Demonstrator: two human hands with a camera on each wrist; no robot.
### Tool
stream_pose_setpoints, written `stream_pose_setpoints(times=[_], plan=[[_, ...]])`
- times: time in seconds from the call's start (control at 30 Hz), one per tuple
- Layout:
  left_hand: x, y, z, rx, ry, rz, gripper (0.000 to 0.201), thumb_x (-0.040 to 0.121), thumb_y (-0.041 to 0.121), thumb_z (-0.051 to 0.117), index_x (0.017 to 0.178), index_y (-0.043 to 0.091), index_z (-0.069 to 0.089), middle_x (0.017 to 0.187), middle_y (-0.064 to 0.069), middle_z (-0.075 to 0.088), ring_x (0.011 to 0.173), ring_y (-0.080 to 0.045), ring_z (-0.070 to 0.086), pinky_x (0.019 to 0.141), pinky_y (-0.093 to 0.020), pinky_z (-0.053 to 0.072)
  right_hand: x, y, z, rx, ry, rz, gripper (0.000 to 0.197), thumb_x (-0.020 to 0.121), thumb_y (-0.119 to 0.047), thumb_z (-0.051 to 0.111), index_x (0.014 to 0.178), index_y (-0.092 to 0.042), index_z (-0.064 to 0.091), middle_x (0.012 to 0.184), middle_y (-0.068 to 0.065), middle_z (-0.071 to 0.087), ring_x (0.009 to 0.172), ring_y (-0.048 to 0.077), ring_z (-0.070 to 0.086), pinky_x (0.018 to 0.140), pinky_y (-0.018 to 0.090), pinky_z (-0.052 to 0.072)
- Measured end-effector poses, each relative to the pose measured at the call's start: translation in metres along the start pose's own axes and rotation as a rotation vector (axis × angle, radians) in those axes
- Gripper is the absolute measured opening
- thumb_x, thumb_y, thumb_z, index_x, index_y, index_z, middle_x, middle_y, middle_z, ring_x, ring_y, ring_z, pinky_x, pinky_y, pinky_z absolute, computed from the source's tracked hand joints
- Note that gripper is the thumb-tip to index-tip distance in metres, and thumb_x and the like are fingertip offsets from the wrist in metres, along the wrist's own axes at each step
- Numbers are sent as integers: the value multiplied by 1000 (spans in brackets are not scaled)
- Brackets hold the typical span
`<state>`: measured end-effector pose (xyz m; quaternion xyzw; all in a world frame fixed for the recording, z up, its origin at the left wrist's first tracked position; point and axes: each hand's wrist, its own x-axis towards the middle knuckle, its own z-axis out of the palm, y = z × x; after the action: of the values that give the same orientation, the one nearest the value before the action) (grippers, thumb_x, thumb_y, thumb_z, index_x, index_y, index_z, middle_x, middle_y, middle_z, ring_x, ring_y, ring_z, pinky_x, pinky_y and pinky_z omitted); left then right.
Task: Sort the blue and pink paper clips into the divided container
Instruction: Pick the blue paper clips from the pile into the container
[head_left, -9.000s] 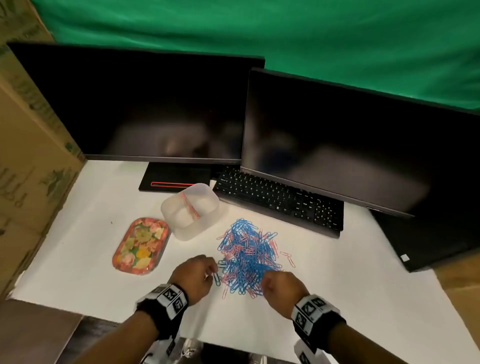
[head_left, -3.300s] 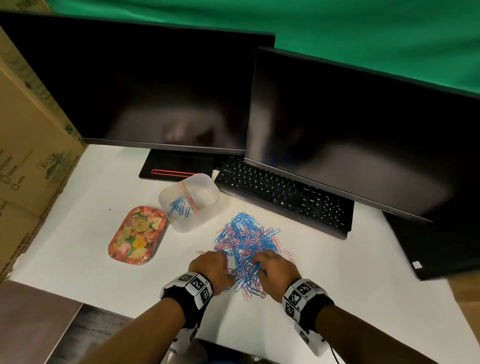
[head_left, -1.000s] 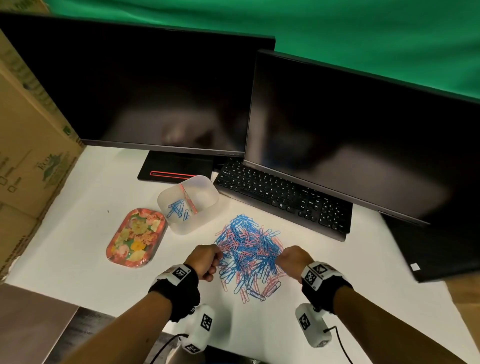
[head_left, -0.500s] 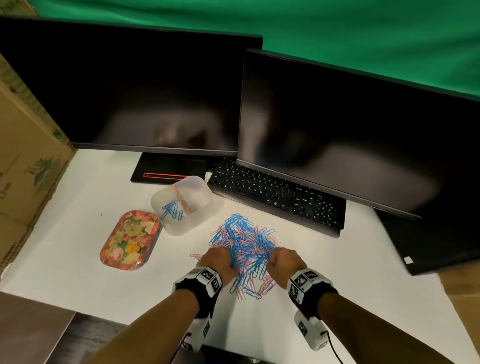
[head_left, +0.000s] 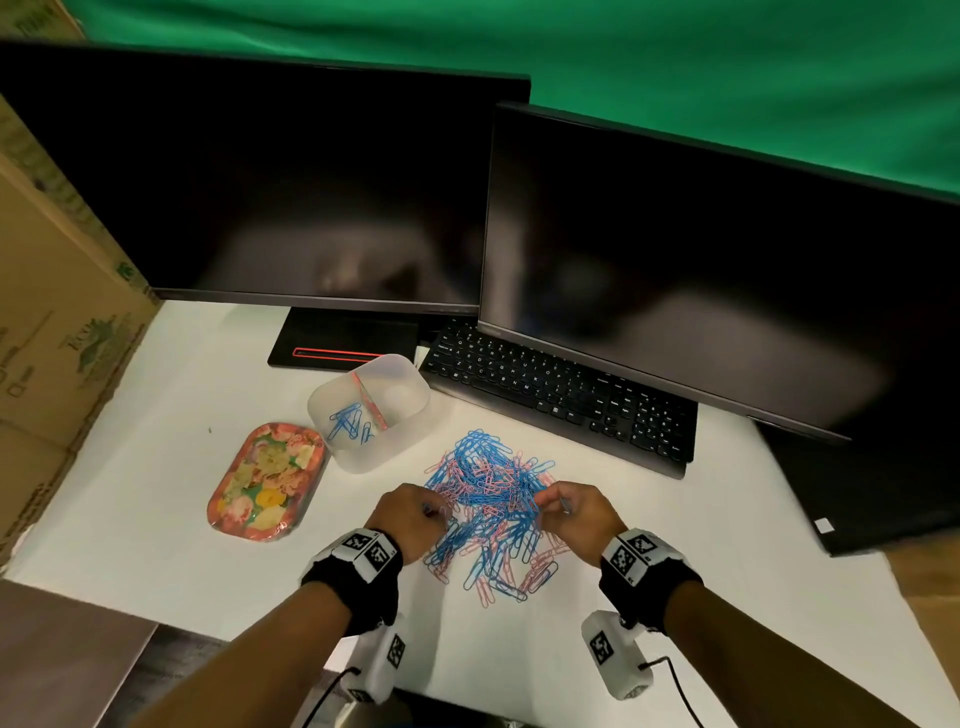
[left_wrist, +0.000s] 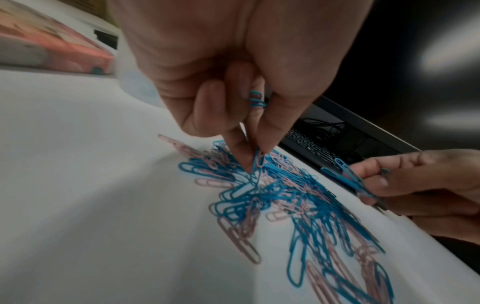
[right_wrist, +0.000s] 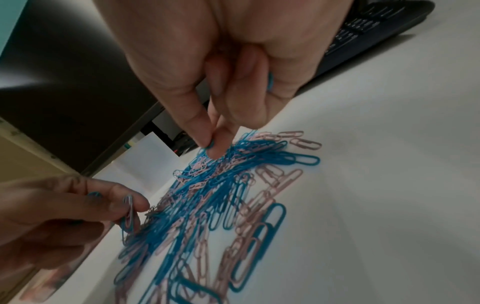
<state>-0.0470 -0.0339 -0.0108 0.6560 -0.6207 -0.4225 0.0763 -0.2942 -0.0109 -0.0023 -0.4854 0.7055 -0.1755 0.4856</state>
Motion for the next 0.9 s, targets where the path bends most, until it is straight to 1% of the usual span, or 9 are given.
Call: stream_pose_setpoints(times=[0.03,0.1,0.13,0.2,0.33,0.47,0.6,0.83,0.9], plan=[[0,-2,-2,5,-1,-1,13,83,20,62,78,25,73,99,3,73,97,-15,65,85,-18,46,1,-2,0,33,-28,-3,23,79,-4,69,86,-26,67,79,-4,71,88,15,64,80,23,47],[1,-5,-4,18,-4,-5,13,82,18,63,78,28,70,100,5,71,97,-14,64,83,-15,43,1,-6,1,123,-81,25,24,84,3,61,95,-18,67,67,-2,67,62,11,60,58,19,45],[1,-5,-5,16,0,-6,13,81,17,64,81,29,69,97,4,70,97,-14,64,83,-16,44,1,-8,1,190,-92,72,24,85,5,57,95,-15,66,56,-3,60,43,9,49,44,17,36],[0,-5,-5,29,37,-7,17,80,16,65,92,28,68,95,3,70,95,-17,66,84,-20,48,1,-11,2,359,-96,193,23,85,8,53,89,-12,63,41,-3,39,30,9,23,37,11,19],[-2,5,7,171,83,101,26,83,26,64,108,27,67,111,-1,62,99,-18,63,90,-27,50,-3,-16,1,561,-90,252,20,87,5,45,78,-9,56,59,5,46,36,10,21,41,10,17],[-4,17,21,343,19,146,17,87,34,60,100,25,68,113,2,61,101,-22,63,87,-28,50,-6,-21,5,648,-118,288,17,92,-3,41,80,-5,52,70,9,49,40,12,25,41,13,17],[-3,19,24,365,30,119,15,86,21,55,91,23,69,107,0,64,96,-23,64,80,-29,51,-8,-27,4,674,-157,291,18,90,-3,38,79,-6,52,68,9,49,43,13,24,41,14,16],[-1,14,8,-95,13,5,10,79,18,70,72,24,67,87,2,73,89,-16,66,80,-19,47,-11,-40,2,666,-180,205,25,88,3,43,69,-7,56,67,10,48,45,14,27,41,15,16],[-3,14,-2,-314,-10,-1,14,77,10,73,73,23,70,80,2,72,86,-13,68,81,-20,50,-8,-46,3,685,-181,188,21,87,7,44,77,-5,58,67,11,49,44,14,30,40,16,18]])
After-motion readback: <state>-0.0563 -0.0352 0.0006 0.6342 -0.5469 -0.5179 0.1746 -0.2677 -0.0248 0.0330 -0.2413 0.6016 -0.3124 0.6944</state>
